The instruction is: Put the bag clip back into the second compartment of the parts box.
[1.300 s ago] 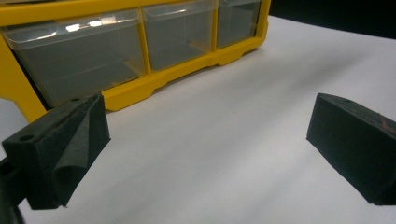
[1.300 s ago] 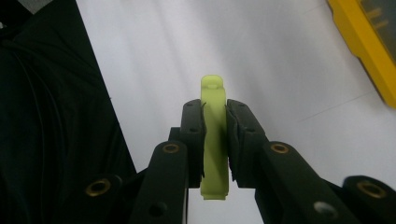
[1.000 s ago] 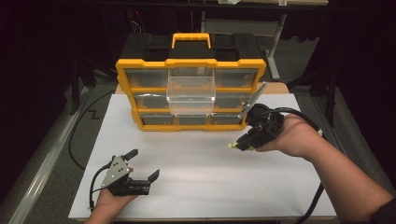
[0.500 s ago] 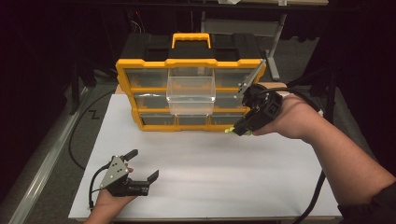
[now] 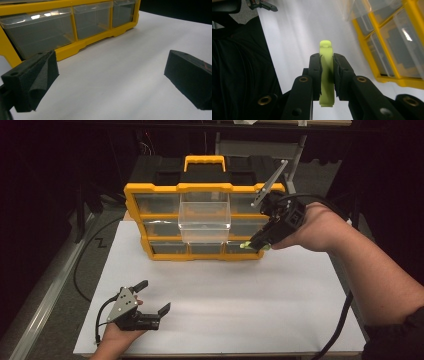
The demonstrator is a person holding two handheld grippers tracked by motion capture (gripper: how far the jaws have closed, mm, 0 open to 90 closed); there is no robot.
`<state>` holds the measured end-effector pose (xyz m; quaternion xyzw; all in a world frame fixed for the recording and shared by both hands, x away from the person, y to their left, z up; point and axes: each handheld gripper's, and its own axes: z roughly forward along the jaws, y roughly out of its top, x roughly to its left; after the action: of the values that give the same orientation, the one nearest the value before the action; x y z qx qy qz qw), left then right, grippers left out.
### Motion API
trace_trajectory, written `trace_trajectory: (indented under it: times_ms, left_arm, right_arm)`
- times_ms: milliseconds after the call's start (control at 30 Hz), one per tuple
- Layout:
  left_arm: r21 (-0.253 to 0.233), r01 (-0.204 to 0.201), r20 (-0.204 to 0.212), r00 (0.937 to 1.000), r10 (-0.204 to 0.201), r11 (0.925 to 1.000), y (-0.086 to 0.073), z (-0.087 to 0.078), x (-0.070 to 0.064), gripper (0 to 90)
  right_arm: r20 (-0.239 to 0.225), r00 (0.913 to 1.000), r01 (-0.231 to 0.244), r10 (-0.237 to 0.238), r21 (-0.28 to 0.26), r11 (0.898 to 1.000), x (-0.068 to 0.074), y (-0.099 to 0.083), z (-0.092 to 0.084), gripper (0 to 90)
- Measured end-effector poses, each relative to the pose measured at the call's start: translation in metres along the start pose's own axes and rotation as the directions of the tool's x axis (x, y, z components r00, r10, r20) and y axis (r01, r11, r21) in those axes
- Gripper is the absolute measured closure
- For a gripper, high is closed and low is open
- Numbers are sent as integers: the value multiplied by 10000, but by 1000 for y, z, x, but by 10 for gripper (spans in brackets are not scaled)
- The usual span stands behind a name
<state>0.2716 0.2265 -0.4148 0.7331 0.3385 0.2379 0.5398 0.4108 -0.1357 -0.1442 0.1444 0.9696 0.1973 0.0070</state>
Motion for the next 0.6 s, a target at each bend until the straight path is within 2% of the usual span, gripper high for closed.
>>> trace_trajectory:
  times_ms: [267,433,500,533,600]
  left_arm:
    - [21,38,45,10000,-38,10000,0,0,0,5]
    - [-23,52,43,10000,-52,10000,0,-1,1,5]
    - [-89,160,58,9999,-160,9998,0,0,1,5]
    - [-65,350,84,9994,-350,9994,-1,1,2,5]
    - [4,233,45,9997,-233,9997,-1,1,3,5]
  right_arm:
    - [-4,10000,-23,23,-117,9999,-2,12,-14,795]
    - [10,10000,18,-18,-83,10000,-2,17,-17,795]
    - [35,10000,53,-53,-30,10000,-2,20,-18,795]
    - [-50,9999,110,-111,-94,9999,-3,23,-19,795]
    - [-34,9999,104,-104,-8,9999,-3,27,-20,795]
